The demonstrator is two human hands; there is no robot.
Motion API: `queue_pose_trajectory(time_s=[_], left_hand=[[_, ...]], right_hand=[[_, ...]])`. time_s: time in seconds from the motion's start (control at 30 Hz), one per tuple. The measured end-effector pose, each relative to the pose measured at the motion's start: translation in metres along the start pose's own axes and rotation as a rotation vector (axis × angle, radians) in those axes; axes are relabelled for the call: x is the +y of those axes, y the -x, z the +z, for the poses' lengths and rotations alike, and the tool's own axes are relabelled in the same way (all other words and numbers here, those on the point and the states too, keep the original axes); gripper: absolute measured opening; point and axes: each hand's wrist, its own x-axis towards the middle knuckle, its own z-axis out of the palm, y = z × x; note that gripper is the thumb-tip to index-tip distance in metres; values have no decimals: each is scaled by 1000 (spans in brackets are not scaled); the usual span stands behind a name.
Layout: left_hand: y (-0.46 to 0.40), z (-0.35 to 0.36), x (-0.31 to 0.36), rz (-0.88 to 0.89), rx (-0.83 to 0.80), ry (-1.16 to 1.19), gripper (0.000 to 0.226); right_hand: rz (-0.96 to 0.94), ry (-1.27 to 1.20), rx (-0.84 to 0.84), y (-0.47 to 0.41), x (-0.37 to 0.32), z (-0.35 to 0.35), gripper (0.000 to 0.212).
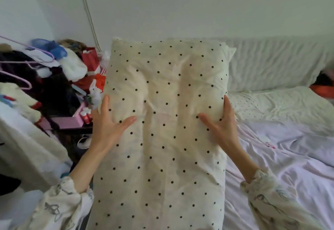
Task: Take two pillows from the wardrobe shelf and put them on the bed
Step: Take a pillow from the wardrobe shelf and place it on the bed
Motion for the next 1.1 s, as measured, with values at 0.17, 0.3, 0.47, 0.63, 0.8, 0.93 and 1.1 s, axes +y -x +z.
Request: queue_pose_trajectory(time_s=[0.17,0.3,0.47,0.63,0.8,0.93,1.1], left_hand=[[-93,48,-14,-4,-11,13,109],[-168,84,-10,-2,29,-21,108],[-254,124,-2,-9,22,-2,109],[-339,165,-11,5,-3,-2,110],[-430,215,-35,1,-108,31,112],[-502,260,-46,-1,-253,47,110],[-579,314,-39,38,-417,19,107]], right_hand=[[15,-41,-16,-95,28,40,98],[13,-65,-45,-177,40,68,97],[3,-59,-35,-270,46,91,96],[29,-34,-5,-344,61,120,97],[79,2,50,-408,88,158,97],[153,39,152,-455,106,180,96],[228,117,324,-493,125,189,94]])
